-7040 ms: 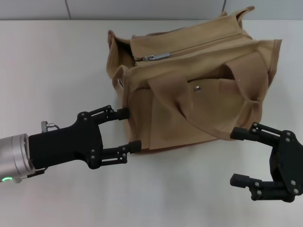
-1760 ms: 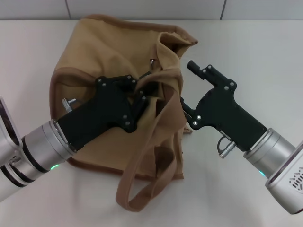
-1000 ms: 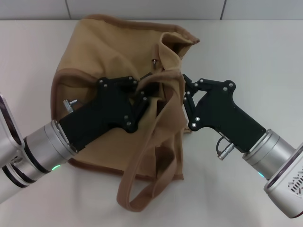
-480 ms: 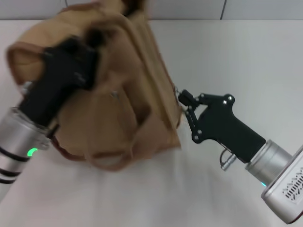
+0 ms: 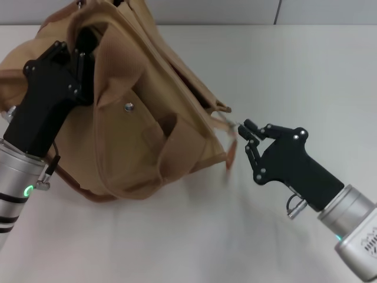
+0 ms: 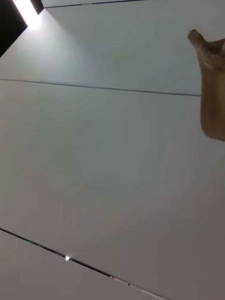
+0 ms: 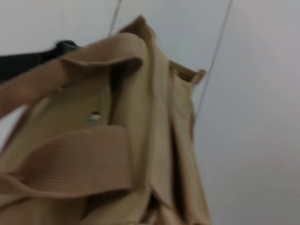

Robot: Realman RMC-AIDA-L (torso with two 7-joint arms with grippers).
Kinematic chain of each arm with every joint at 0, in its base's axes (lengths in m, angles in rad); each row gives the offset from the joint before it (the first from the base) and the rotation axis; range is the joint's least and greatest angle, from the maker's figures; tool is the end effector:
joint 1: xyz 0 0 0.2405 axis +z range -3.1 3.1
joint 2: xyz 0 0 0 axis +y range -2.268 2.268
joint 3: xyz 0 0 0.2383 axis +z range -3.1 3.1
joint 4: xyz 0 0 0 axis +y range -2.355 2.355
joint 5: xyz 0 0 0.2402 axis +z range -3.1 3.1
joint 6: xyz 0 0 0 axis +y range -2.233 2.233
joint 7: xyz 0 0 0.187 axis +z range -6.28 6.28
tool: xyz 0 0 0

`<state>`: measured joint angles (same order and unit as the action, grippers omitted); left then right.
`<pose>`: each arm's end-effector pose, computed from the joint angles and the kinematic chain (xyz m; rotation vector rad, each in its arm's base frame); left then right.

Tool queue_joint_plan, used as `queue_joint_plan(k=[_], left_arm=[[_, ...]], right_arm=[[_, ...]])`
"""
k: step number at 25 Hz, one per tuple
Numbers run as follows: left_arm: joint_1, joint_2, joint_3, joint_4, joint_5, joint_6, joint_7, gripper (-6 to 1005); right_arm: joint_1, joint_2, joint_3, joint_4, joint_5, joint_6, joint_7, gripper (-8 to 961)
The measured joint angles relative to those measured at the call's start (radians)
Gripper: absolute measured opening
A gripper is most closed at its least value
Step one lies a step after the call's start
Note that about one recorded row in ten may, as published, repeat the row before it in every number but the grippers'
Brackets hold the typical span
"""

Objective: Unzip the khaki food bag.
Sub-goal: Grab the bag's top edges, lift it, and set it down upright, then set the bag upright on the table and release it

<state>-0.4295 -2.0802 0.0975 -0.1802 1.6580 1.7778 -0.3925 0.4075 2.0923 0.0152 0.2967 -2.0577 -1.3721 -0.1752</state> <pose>-0.2402 0.3041 -0.0317 -1.7366 -0.3636 -1.3632 0.2421 0.2836 -0.1370 -2.1278 0.0215 0.7814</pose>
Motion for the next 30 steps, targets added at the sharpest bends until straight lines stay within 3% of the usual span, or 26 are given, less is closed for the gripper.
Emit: queue_joint_plan(k=[8,13,30], left_arm=[[0.007,0.001,0.017,0.006,0.003,-0.001,0.000,69],[0.008,0.002,0.026,0.005,0.003,-0.002,0.000,70],[0.008,0.002,0.046,0.005,0.003,-0.005,0.000,69]], right_arm=[[0.069,0.000,0.051,-0.001,0.002,0.123,0.001,167],[0.108,0.000,0.051,0.008,0.002,0.177,0.001,413],[0.162,0.000,0.056,0.012,0.000,0.228,0.002,131]])
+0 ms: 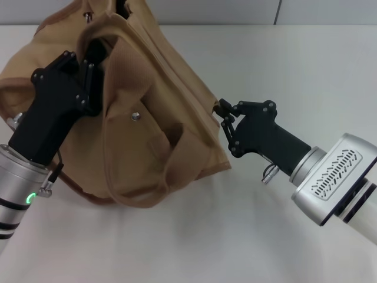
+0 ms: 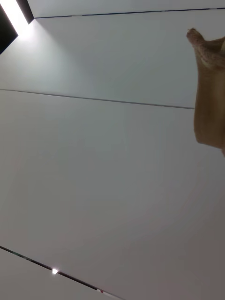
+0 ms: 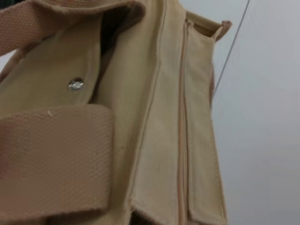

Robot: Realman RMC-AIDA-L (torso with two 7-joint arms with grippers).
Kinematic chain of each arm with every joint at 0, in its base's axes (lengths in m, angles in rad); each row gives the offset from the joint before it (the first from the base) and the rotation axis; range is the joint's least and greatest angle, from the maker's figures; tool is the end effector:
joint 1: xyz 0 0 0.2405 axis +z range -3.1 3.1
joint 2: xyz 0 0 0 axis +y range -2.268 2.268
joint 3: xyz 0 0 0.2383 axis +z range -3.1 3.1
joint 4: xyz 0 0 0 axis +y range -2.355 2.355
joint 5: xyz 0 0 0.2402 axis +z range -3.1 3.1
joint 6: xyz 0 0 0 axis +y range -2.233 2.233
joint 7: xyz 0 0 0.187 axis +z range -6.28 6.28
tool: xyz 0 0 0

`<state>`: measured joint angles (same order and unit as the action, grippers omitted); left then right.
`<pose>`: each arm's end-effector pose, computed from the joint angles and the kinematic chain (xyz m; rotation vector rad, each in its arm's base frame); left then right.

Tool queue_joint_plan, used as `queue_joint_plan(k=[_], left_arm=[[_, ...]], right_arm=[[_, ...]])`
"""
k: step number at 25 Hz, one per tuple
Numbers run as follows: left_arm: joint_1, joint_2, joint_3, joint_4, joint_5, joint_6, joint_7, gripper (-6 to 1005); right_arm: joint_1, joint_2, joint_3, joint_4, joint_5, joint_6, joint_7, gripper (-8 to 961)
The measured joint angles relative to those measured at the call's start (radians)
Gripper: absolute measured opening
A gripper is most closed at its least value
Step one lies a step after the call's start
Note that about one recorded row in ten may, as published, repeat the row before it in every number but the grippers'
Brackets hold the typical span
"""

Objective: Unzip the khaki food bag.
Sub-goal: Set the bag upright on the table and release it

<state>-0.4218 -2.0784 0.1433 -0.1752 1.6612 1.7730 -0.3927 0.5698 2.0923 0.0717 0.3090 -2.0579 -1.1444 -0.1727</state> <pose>-0.2417 0.2983 -0.0383 -1.7891 -0.3664 -1.3505 0.2219 0.3350 -0.1567 -2.2178 -0.0159 0.6527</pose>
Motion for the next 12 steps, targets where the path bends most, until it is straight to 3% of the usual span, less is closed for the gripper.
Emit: queue_joint_plan(k=[7,12], left_arm=[[0.002,0.000,0.029,-0.006,-0.001,-0.013,0.000,69],[-0.026,-0.001,0.108,-0.007,0.000,-0.099,-0.001,70]], right_arm=[[0.014,-0.006,0.139,-0.033,-0.002,-0.058,0.110,37],[0.054,-0.012,0.227,-0.193,-0.003,-0.240,0.445,40]])
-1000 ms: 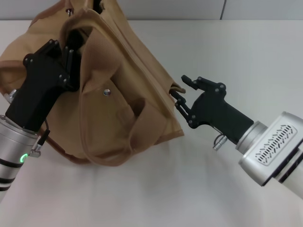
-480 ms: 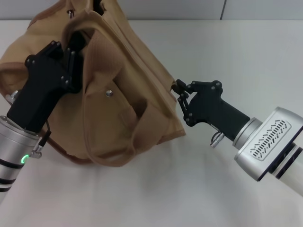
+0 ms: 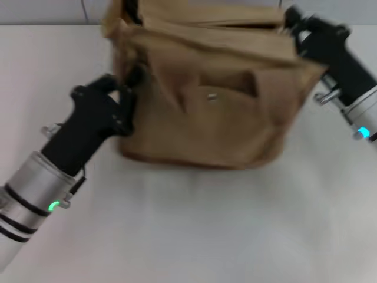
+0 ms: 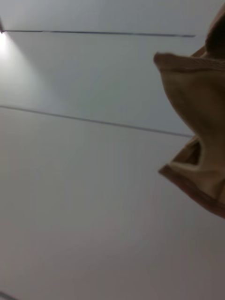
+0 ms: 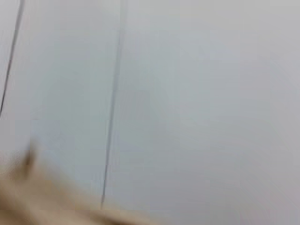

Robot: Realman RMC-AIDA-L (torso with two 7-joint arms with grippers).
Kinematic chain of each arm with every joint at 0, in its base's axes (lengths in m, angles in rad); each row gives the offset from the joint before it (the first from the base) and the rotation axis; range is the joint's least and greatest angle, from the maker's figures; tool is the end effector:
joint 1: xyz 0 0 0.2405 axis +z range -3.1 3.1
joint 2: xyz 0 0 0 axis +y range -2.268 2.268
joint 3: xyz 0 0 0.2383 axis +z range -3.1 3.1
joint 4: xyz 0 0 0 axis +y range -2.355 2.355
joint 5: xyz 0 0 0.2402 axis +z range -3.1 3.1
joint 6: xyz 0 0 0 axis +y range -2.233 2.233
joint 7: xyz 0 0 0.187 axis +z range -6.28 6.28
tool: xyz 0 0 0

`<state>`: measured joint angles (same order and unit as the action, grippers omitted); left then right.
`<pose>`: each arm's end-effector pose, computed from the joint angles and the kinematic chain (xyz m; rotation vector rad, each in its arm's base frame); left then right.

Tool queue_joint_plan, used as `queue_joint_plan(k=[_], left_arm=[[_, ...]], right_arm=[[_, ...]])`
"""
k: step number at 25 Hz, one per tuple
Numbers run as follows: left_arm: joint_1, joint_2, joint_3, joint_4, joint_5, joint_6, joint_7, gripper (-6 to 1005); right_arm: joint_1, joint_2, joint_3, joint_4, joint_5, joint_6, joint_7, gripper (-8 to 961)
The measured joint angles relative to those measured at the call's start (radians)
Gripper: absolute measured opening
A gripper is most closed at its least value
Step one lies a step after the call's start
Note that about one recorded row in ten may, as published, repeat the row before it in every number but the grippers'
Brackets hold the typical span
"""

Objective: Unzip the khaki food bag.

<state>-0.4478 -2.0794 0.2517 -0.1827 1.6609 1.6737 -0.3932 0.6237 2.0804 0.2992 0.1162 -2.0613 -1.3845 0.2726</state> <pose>-0.2404 0.2989 -0.0681 -1.9502 -0.4166 -1.2753 0.2187 0.3910 -0.0606 -1.9278 0.2529 1.0238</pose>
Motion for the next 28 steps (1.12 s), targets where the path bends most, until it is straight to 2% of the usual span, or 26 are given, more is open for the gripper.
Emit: queue_joint_plan(k=[3,6,11,16,17,19,21,23,26,28], left_arm=[[-0.016,-0.001,0.040,-0.001,0.003,-0.051,-0.026,70],[-0.016,0.000,0.047,0.009,0.002,-0.090,-0.073,70],[0.013,0.002,0.041,0.036,-0.002,-0.057,-0.071,171],[0.051,0.010,0.087,0.170,0.003,0.073,-0.111,367],[0.058,0.011,0.109,0.212,0.005,0.095,-0.132,406],[0.073,0.017,0.174,0.320,0.017,0.128,-0.209,488],[0.081,0.038,0.283,0.440,0.056,0.168,-0.320,571],[0.077,0.072,0.388,0.505,0.092,0.216,-0.385,640],[0.063,0.116,0.501,0.528,0.113,0.284,-0.422,724],[0.058,0.122,0.544,0.539,0.116,0.306,-0.425,780]], right_arm=[[0.015,0.000,0.007,-0.080,0.005,-0.065,0.160,41],[0.002,0.002,0.023,-0.090,0.019,-0.093,0.191,43],[-0.048,0.000,0.030,-0.092,0.022,-0.178,0.219,120],[-0.124,-0.013,0.000,-0.198,0.008,-0.400,0.400,198],[-0.135,-0.017,-0.031,-0.246,-0.008,-0.458,0.454,213],[-0.148,-0.034,-0.144,-0.353,-0.064,-0.583,0.538,309],[-0.155,-0.059,-0.309,-0.423,-0.129,-0.691,0.574,406],[-0.158,-0.080,-0.468,-0.448,-0.176,-0.756,0.563,491],[-0.161,-0.085,-0.622,-0.459,-0.194,-0.767,0.540,601],[-0.161,-0.073,-0.664,-0.466,-0.195,-0.744,0.539,674]])
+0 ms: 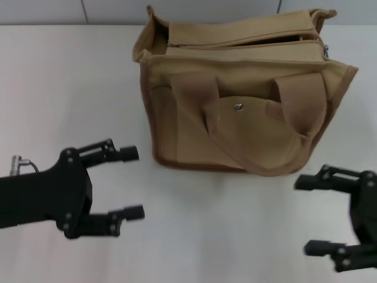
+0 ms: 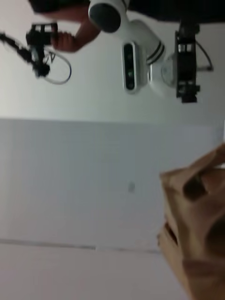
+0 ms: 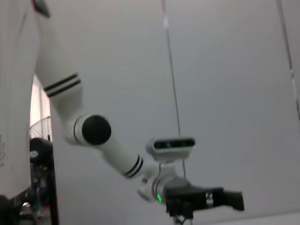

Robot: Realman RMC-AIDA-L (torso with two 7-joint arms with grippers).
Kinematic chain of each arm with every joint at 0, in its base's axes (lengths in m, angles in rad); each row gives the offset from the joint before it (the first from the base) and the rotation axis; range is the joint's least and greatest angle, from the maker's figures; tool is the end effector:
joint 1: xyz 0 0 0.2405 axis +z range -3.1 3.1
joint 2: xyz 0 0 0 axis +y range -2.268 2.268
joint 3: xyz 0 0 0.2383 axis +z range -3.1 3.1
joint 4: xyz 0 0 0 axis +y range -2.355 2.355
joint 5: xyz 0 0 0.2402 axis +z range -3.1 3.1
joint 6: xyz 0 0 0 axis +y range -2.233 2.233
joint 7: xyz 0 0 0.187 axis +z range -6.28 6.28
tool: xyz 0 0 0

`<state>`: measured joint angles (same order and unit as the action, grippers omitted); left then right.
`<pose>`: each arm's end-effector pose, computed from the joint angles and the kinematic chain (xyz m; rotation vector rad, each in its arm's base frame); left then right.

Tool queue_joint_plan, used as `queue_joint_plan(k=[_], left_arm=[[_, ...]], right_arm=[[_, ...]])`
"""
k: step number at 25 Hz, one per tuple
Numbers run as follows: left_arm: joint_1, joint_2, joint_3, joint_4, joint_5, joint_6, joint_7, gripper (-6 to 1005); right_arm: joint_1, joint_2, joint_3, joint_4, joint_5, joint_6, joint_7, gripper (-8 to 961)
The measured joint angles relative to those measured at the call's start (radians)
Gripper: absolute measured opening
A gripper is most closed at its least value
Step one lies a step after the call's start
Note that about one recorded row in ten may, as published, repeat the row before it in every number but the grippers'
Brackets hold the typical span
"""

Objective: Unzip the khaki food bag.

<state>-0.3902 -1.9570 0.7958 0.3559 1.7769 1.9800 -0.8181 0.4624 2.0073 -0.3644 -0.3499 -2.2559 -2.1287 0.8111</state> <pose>-0.2606 0.2534 -0.0074 -2.7713 -0.1092 -1.1905 0.2521 0.2356 -0.0094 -2.8547 0.1300 1.2924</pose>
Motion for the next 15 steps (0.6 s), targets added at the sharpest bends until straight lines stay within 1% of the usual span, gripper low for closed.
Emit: queue_joint_plan(k=[2,5,8,15], left_arm=[[-0.002,-0.002,0.019,0.011,0.002,0.001,-0.002,836],[-0.004,-0.009,0.029,0.018,0.005,0.000,-0.004,837],[-0.005,-0.011,0.031,0.019,0.005,0.000,-0.005,837],[-0.004,-0.016,0.034,0.017,0.008,-0.003,0.000,837]], right_arm=[[0.000,0.017,-0.015,-0.008,-0.001,0.032,0.000,731],[-0.001,0.034,-0.022,-0.018,-0.002,0.058,0.000,817],[-0.001,0.039,-0.024,-0.019,-0.002,0.065,-0.001,817],[0.007,0.041,-0.026,-0.019,-0.003,0.065,0.000,816]])
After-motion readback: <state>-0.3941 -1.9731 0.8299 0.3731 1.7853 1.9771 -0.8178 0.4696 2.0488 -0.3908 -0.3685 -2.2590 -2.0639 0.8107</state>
